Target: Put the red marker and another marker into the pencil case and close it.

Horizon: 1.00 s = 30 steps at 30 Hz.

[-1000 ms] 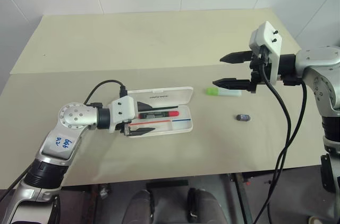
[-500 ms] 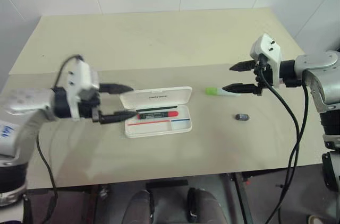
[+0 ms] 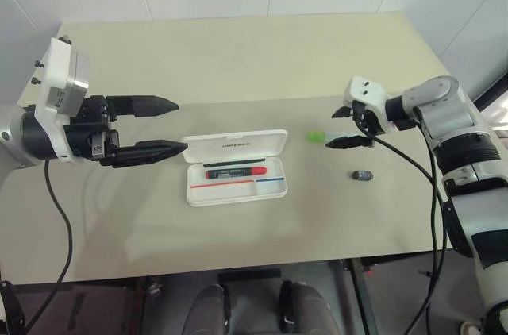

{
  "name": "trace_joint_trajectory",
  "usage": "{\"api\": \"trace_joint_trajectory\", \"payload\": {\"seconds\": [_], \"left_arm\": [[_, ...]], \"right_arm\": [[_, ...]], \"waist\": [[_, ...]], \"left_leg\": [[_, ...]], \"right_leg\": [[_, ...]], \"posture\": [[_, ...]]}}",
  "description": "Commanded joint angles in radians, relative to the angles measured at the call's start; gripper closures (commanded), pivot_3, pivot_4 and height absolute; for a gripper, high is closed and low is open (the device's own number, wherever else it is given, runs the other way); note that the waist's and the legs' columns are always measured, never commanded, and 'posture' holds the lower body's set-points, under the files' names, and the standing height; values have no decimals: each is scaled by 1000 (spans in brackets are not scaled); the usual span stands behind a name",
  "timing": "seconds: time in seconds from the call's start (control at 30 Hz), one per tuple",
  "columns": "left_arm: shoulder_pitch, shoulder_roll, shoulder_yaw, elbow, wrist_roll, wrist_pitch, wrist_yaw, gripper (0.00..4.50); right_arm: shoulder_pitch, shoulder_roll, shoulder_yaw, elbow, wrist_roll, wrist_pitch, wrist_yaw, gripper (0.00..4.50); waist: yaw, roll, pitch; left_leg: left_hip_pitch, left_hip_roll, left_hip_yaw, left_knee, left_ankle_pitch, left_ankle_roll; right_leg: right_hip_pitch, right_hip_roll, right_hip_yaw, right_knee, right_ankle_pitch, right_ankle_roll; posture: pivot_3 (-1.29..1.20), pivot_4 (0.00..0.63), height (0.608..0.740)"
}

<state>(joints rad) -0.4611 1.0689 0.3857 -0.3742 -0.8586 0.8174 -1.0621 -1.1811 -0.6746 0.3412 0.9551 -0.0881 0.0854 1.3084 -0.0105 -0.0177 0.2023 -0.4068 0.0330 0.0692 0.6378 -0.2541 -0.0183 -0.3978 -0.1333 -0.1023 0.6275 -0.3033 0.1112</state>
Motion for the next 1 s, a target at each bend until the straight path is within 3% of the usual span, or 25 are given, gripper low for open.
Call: {"api": "trace_joint_trajectory", "payload": {"seconds": [0.03, 0.47, 0.57, 0.83, 1.0], "left_arm": [[0, 41, 24, -12, 7, -22, -23, 848], [20, 101, 27, 15, 56, -58, -59, 848], [32, 110, 33, 23, 64, -69, -67, 848], [61, 112, 30, 51, 97, -113, -92, 848], [52, 114, 20, 69, 103, -126, -102, 848]], "right_arm": [[-47, 19, 1, 93, -54, -70, -27, 3], [-98, 79, -4, 300, -174, -123, -121, 3], [-98, 83, -6, 315, -181, -118, -126, 654], [-87, 76, -30, 309, -174, -101, -65, 3309], [-81, 50, -43, 287, -175, -101, -28, 3394]], "waist": [[-2, 0, 0], [-20, 0, 0], [-20, 0, 0], [-19, 0, 0], [-20, 0, 0]], "left_leg": [[0, 0, 0, 0, 0, 0], [0, 0, 0, 0, 0, -1], [1, 0, 0, 0, 0, -1], [1, 1, 0, 1, -1, -2], [1, 1, 0, 1, -1, -2]], "right_leg": [[0, 0, 0, 0, 0, 0], [0, 1, 1, 0, 0, 0], [0, 1, 1, 1, 0, 0], [1, 1, 1, 0, 0, -1], [1, 2, 1, 0, 0, -1]], "posture": [[0, 150, 740], [0, 150, 740], [0, 150, 740], [0, 150, 740], [0, 150, 740]]}}
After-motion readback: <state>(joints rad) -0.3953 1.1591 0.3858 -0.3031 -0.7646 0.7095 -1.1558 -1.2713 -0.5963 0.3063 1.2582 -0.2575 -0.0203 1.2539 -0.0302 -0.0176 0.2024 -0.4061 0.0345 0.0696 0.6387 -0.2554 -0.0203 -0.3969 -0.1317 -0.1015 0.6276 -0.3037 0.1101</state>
